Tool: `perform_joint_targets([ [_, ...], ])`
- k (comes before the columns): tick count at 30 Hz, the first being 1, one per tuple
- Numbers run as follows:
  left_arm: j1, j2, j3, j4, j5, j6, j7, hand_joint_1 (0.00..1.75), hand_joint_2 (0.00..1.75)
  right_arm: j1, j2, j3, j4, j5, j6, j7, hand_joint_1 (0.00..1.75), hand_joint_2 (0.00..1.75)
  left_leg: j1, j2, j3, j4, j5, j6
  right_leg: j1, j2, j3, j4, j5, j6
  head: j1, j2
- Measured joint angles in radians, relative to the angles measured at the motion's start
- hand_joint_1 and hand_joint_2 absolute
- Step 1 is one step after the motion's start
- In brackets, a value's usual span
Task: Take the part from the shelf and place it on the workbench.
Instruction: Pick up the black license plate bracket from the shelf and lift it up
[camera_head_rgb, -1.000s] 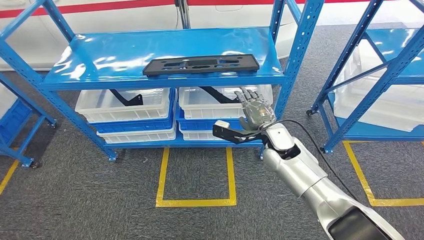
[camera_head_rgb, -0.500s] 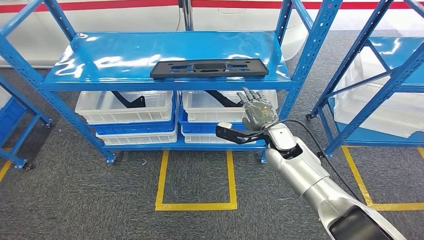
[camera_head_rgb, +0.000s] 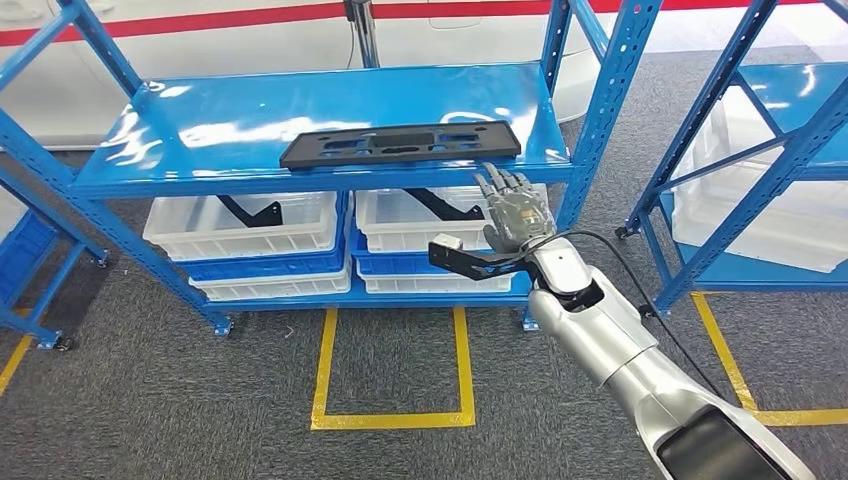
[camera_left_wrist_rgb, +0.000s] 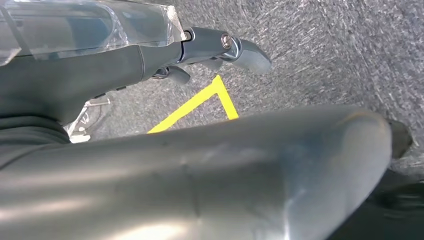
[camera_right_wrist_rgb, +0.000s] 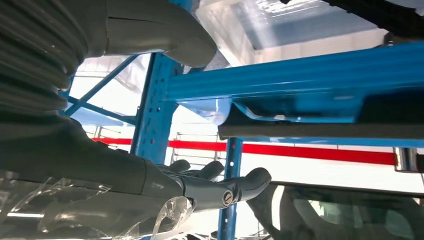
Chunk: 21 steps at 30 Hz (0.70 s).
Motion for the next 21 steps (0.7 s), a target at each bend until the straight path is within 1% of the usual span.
perform_joint_targets([
  [1,0.001,0.0,0.0,0.0,-0.001,0.0,0.0,0.0,0.0,0.0,0.003,0.0,-0.003,0.001,0.001,0.0,0.0,1.75,0.001,0.0,-0.017,0.018,0.008,-0.002,0.0,0.0,0.004,0.0,-0.004,0.0,0.0,0.0],
  [2,0.002,0.0,0.0,0.0,-0.002,0.0,-0.001,0.0,0.0,0.0,0.006,0.001,-0.006,0.003,0.001,0.0,0.0,1.75,0.002,0.001,-0.012,-0.009,0.037,-0.003,0.0,0.0,0.01,0.0,-0.008,0.001,0.0,0.0],
  [3,0.002,0.0,0.001,0.0,-0.002,0.0,-0.001,0.0,0.0,0.0,0.008,0.001,-0.01,0.004,0.002,0.0,0.0,1.75,0.002,0.001,0.012,-0.074,0.08,-0.002,-0.001,0.001,0.017,0.0,-0.012,0.003,0.0,0.0],
  [4,0.002,0.0,0.001,0.0,-0.002,0.0,-0.002,0.0,0.0,-0.001,0.01,0.001,-0.014,0.004,0.002,0.0,0.0,1.75,0.002,0.002,0.046,-0.156,0.125,0.001,0.0,0.001,0.023,0.0,-0.017,0.006,0.0,0.0],
  [5,0.002,0.0,0.001,0.0,-0.002,0.0,-0.002,0.0,0.0,-0.003,0.012,0.001,-0.017,0.004,0.002,0.0,0.0,1.75,0.001,0.003,0.079,-0.232,0.158,0.004,0.002,0.002,0.028,0.001,-0.023,0.01,0.0,0.0],
  [6,0.001,0.0,0.001,0.0,-0.003,0.0,-0.002,0.0,0.0,-0.004,0.014,0.001,-0.021,0.004,0.002,0.0,0.0,1.75,0.0,0.003,0.101,-0.283,0.177,0.009,0.005,0.003,0.032,0.002,-0.028,0.014,0.0,0.0],
  [7,0.001,0.0,0.001,0.0,-0.004,0.0,-0.002,0.0,0.0,-0.005,0.016,0.001,-0.025,0.004,0.003,-0.001,0.0,1.75,-0.002,0.003,0.113,-0.309,0.181,0.015,0.007,0.004,0.033,0.002,-0.032,0.018,0.0,0.0],
  [9,0.001,0.0,0.001,0.0,-0.005,0.0,-0.002,0.0,0.0,-0.005,0.021,0.001,-0.035,0.004,0.004,-0.001,0.0,1.75,-0.002,0.002,0.117,-0.313,0.175,0.026,0.008,0.005,0.035,0.003,-0.04,0.027,0.0,0.0],
  [10,0.001,0.0,0.001,0.0,-0.005,0.0,-0.002,0.0,0.0,-0.006,0.023,0.001,-0.039,0.004,0.005,-0.001,0.0,1.75,-0.001,0.001,0.12,-0.314,0.173,0.032,0.007,0.004,0.033,0.012,-0.048,0.033,0.0,0.0],
  [11,0.0,-0.001,0.001,0.0,-0.005,0.0,-0.002,0.0,0.0,-0.006,0.024,0.001,-0.044,0.004,0.006,-0.001,0.0,1.75,0.0,0.001,0.123,-0.315,0.172,0.037,0.005,0.003,0.022,0.038,-0.065,0.039,0.0,0.0],
  [12,0.0,-0.001,0.002,0.0,-0.005,0.0,-0.002,0.0,0.0,-0.007,0.025,0.001,-0.048,0.004,0.007,-0.001,0.0,1.75,0.002,0.001,0.126,-0.316,0.171,0.042,0.003,0.002,-0.001,0.088,-0.093,0.045,0.0,0.0],
  [13,0.0,-0.001,0.002,0.0,-0.005,0.001,-0.002,0.0,0.0,-0.006,0.025,0.001,-0.052,0.004,0.008,-0.001,0.0,1.75,0.002,0.001,0.129,-0.316,0.168,0.047,0.002,0.001,-0.036,0.161,-0.126,0.05,0.0,0.0],
  [14,0.0,-0.001,0.002,0.0,-0.005,0.002,-0.002,0.0,0.0,-0.005,0.024,0.001,-0.054,0.003,0.009,-0.001,0.0,1.75,0.002,0.001,0.131,-0.316,0.166,0.051,0.001,0.001,-0.078,0.24,-0.157,0.054,0.0,0.0],
  [15,0.001,-0.001,0.002,0.0,-0.006,0.002,-0.002,0.0,0.0,-0.002,0.024,0.002,-0.055,0.003,0.011,-0.001,0.0,1.75,0.002,0.001,0.133,-0.316,0.163,0.053,-0.001,0.001,-0.115,0.305,-0.175,0.057,0.0,0.0],
  [16,0.001,-0.001,0.002,0.0,-0.006,0.003,-0.002,0.0,0.0,0.0,0.023,0.002,-0.056,0.003,0.012,-0.001,0.0,1.75,0.002,0.0,0.137,-0.316,0.16,0.053,-0.002,0.001,-0.138,0.336,-0.174,0.058,0.0,0.0],
  [17,0.002,-0.001,0.002,0.0,-0.007,0.003,-0.002,0.0,0.0,0.001,0.023,0.002,-0.057,0.003,0.012,-0.001,0.0,1.75,0.003,-0.001,0.142,-0.315,0.156,0.052,-0.003,0.0,-0.14,0.323,-0.151,0.057,0.0,0.0],
  [18,0.002,-0.001,0.002,0.0,-0.008,0.002,-0.002,0.0,0.0,0.002,0.024,0.002,-0.058,0.002,0.013,-0.001,0.0,1.75,0.003,-0.002,0.148,-0.315,0.152,0.05,-0.003,0.0,-0.122,0.271,-0.111,0.055,0.0,0.0],
  [19,0.001,-0.002,0.002,0.0,-0.008,0.002,-0.002,0.0,0.0,0.001,0.024,0.002,-0.059,0.002,0.013,-0.001,0.0,1.75,0.003,-0.003,0.155,-0.316,0.147,0.047,-0.003,0.0,-0.091,0.195,-0.065,0.051,0.0,0.0],
  [20,0.0,-0.002,0.002,0.0,-0.009,0.002,-0.002,0.0,0.0,0.0,0.024,0.002,-0.06,0.002,0.014,0.0,0.0,1.75,0.001,-0.004,0.161,-0.315,0.142,0.042,-0.001,0.0,-0.057,0.117,-0.027,0.046,0.0,0.0],
  [21,0.0,-0.003,0.002,0.0,-0.01,0.002,-0.002,0.0,0.0,0.0,0.024,0.002,-0.061,0.001,0.014,-0.001,0.0,1.75,0.0,-0.004,0.166,-0.315,0.137,0.037,0.001,0.001,-0.032,0.059,-0.004,0.041,0.0,0.0],
])
